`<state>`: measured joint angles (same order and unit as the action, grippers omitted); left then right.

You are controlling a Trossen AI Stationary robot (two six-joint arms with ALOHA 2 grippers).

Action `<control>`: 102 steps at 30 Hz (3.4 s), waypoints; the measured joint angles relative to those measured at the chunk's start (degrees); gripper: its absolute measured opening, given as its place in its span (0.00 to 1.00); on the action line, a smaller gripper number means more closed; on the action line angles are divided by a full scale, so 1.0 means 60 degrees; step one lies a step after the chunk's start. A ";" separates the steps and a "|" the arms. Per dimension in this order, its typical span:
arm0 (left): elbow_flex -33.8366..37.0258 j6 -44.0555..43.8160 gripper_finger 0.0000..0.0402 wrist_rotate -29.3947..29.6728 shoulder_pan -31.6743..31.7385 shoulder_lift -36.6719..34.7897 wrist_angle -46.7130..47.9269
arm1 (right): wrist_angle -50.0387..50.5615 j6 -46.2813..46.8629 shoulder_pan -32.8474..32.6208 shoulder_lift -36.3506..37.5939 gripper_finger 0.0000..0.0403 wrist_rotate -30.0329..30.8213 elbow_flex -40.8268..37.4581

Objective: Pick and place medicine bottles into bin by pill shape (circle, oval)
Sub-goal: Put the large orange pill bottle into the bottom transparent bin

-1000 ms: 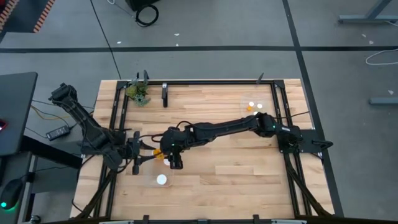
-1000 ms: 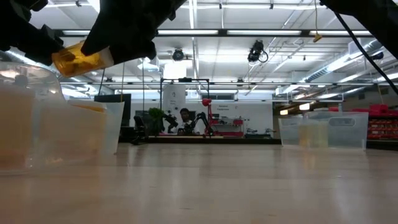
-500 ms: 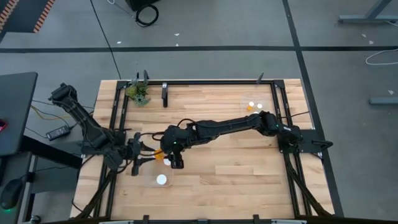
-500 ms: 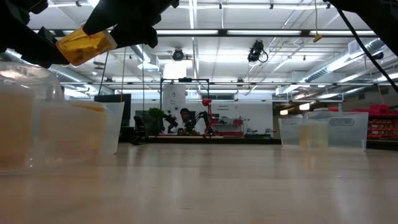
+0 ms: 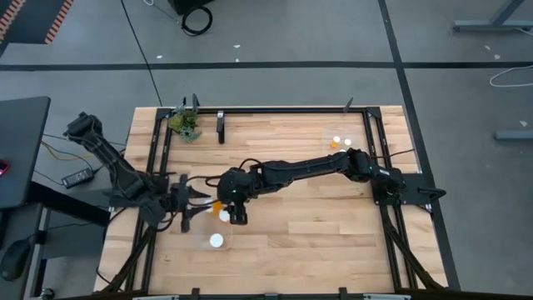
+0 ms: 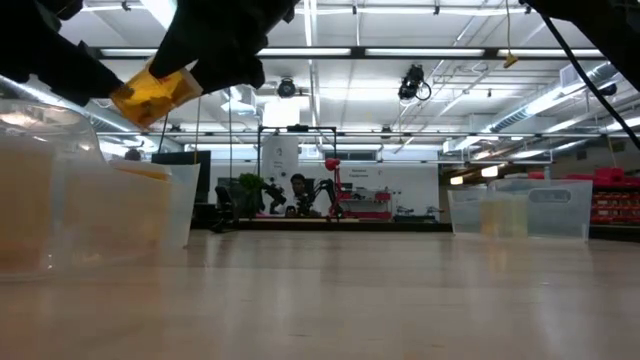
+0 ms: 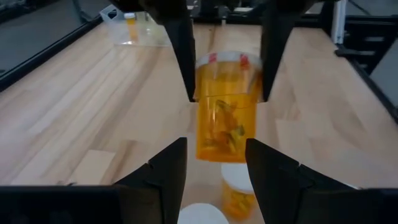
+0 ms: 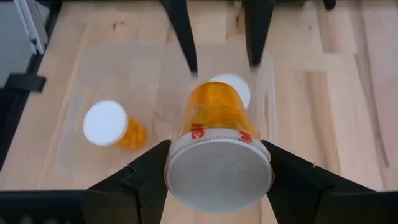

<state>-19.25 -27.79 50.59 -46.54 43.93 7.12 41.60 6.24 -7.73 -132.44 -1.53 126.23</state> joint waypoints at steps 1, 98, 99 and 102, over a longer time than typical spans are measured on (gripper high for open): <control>0.0000 -0.0002 0.43 0.0000 0.0060 0.0160 -0.0134 | -0.0118 -0.0034 0.0003 0.0000 0.58 -0.0003 0.0000; -0.1177 0.0736 0.43 -0.0502 -0.0536 -0.2348 0.3015 | -0.1805 -0.0677 -0.0240 -0.1894 0.58 -0.1124 0.0481; -0.1177 0.0736 0.43 -0.0559 -0.0536 -0.2348 0.3015 | -0.1695 -0.0686 -0.0244 -0.1894 0.58 -0.1155 0.0481; -0.1177 0.0743 0.43 -0.0583 -0.0532 -0.2348 0.3019 | -0.1433 -0.0754 -0.0279 -0.1891 0.58 -0.1107 0.0494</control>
<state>-26.30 -23.33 47.09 -49.74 29.85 25.23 33.00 1.71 -9.40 -143.79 -8.17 129.20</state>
